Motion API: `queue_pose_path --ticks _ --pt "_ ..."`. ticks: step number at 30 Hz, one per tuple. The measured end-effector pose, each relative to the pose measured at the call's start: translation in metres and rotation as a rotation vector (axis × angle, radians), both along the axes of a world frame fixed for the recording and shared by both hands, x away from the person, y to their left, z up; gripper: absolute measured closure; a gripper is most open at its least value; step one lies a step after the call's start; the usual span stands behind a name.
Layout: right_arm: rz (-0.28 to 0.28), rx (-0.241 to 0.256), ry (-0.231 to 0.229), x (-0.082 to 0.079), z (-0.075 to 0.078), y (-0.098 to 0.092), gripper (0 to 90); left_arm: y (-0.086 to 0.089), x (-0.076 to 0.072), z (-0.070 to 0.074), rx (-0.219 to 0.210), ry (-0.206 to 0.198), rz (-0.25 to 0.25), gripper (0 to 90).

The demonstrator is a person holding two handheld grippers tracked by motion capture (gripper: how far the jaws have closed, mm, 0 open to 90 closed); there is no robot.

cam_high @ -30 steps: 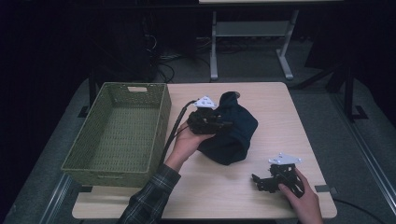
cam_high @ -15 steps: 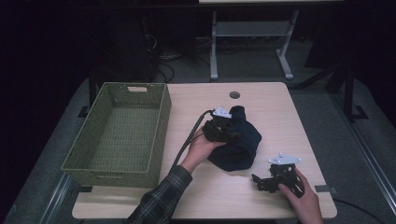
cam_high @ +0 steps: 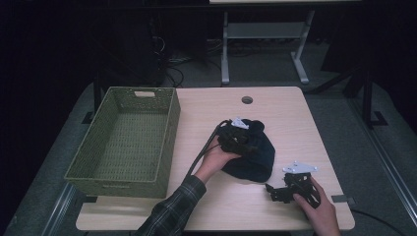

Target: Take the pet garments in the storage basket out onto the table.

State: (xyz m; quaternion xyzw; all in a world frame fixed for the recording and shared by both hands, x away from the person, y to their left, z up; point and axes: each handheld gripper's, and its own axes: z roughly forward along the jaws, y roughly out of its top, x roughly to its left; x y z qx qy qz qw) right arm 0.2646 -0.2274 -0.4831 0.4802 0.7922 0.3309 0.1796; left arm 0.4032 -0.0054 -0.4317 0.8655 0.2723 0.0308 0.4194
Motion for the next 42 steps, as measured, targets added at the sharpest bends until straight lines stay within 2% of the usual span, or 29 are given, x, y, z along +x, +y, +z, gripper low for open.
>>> queue_pose_path --ticks 1,2,7,9,12,13,15,21,32,35,38,40,42 --pt "0.000 0.000 0.000 0.000 0.000 0.000 0.0 0.000 0.000 0.000 0.000 0.000 0.000 29.7" --pt "0.001 -0.001 -0.002 0.000 0.000 0.000 0.0 0.005 -0.001 0.005 0.014 -0.020 -0.001 28.0" --pt "0.001 -0.001 -0.002 0.000 0.000 0.000 0.0 0.017 -0.006 0.012 0.025 -0.033 0.016 18.0" --pt "0.000 -0.001 0.000 0.000 0.000 0.000 0.0 0.023 -0.009 0.015 0.015 -0.028 0.021 15.4" --pt "0.002 -0.004 0.000 0.000 0.000 0.000 0.0 0.032 -0.014 0.018 0.002 -0.035 0.034 14.1" --pt "0.002 -0.004 0.000 0.000 0.000 0.000 0.0 0.036 -0.014 0.019 0.017 -0.045 0.027 13.9" --pt "0.001 -0.004 0.000 0.000 0.000 0.000 0.0 0.039 -0.016 0.021 0.016 -0.048 0.031 13.6" --pt "0.003 -0.006 -0.001 0.000 0.000 0.000 0.0 0.060 -0.033 0.024 0.015 -0.070 0.055 13.5" --pt "0.003 -0.006 0.000 0.000 0.000 0.000 0.0 0.088 -0.060 0.015 0.025 -0.087 0.100 13.3" --pt "0.003 -0.006 0.000 0.000 0.000 0.000 0.0 0.096 -0.071 0.007 0.046 -0.073 0.097 13.0" --pt "0.003 -0.006 -0.001 0.000 0.000 0.000 0.0 0.100 -0.077 0.002 0.040 -0.058 0.097 12.9" --pt "0.003 -0.006 -0.001 0.000 0.000 0.000 0.0 0.103 -0.084 -0.007 0.068 -0.049 0.093 12.9" --pt "0.003 -0.006 -0.001 0.000 0.000 0.000 0.0 0.103 -0.086 -0.010 0.078 -0.048 0.091 12.9"
